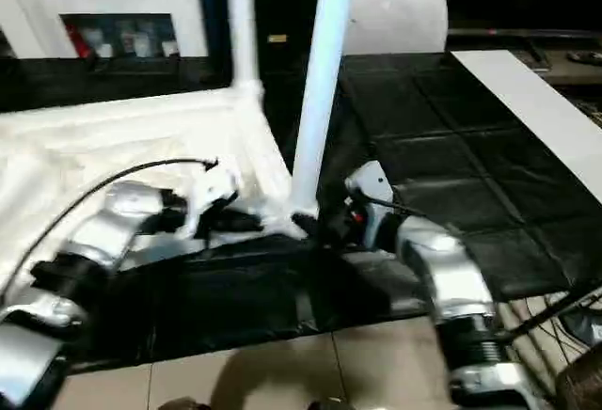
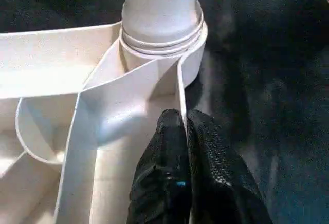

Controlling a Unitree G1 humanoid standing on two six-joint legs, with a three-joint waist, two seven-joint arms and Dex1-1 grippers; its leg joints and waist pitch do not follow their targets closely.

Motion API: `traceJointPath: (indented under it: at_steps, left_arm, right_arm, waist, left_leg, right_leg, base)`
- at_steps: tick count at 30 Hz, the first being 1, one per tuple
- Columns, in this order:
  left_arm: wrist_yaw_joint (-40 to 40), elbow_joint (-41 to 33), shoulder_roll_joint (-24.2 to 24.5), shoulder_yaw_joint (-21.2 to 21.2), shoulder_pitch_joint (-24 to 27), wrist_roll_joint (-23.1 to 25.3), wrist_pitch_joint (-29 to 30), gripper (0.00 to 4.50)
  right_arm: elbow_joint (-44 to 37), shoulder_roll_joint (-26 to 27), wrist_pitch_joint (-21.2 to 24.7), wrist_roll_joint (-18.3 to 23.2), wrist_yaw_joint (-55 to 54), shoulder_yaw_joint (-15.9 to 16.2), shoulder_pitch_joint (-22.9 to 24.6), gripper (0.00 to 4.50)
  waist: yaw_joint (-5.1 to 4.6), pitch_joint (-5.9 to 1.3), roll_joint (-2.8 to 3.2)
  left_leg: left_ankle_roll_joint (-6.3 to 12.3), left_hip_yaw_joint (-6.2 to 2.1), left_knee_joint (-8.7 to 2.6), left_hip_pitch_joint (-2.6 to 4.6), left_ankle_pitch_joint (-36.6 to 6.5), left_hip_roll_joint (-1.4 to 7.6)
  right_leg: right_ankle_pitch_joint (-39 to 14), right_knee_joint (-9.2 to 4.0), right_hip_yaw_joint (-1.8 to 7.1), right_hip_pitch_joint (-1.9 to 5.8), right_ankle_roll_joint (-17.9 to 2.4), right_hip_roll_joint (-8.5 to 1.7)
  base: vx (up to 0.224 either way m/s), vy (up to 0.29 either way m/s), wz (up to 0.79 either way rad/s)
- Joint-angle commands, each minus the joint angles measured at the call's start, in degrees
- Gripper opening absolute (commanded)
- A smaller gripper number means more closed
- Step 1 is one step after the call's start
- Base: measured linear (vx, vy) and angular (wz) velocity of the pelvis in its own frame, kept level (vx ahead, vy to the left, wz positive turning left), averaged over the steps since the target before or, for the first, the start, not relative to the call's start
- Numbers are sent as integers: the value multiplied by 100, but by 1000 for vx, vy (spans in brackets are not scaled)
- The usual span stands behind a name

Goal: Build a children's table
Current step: Rotate leg to tighten

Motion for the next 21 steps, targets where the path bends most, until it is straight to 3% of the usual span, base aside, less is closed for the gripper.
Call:
traceJointPath:
  at_steps: [1, 6, 7, 12, 21]
  left_arm:
    - [-189, 131, 54, -226, -99, 245, -150, 0]
    - [342, 277, -113, 93, -262, 97, 444, 0]
    - [417, 285, -151, 141, -279, 65, 559, 44]
    - [720, 376, -189, 102, -293, 173, 530, 61]
    - [815, 470, -334, 150, -326, 115, 661, 61]
  right_arm:
    - [-100, -98, -64, 44, 197, 43, 51, 445]
    - [-72, -130, -163, 29, 256, 105, 62, 445]
    - [-71, -122, -175, 21, 251, 117, 69, 450]
    - [-86, -123, -213, 26, 304, 183, 104, 450]
    - [-122, -167, -301, 18, 348, 239, 180, 450]
  waist:
    - [-13, -399, -8]
    - [20, -392, -28]
    - [18, -386, -27]
    - [23, -392, -31]
    - [29, -396, -33]
  left_leg:
    - [464, -10, -406, 46, -775, 227]
    - [341, -9, -406, 39, -823, 220]
    - [323, -8, -409, 36, -867, 217]
    - [329, -24, -410, 24, -889, 211]
    - [358, -20, -402, 23, -882, 209]
  right_leg:
    - [-936, -389, 334, 355, -1242, -347]
    - [-1278, -425, 326, 356, -1148, -363]
    - [-1405, -438, 321, 356, -1111, -359]
    - [-1633, -474, 312, 349, -963, -355]
    - [-1651, -483, 311, 334, -947, -350]
  base:
    - [0, 0, 0]
    - [0, 0, 0]
    - [0, 0, 0]
    - [0, 0, 0]
    - [0, 0, 0]
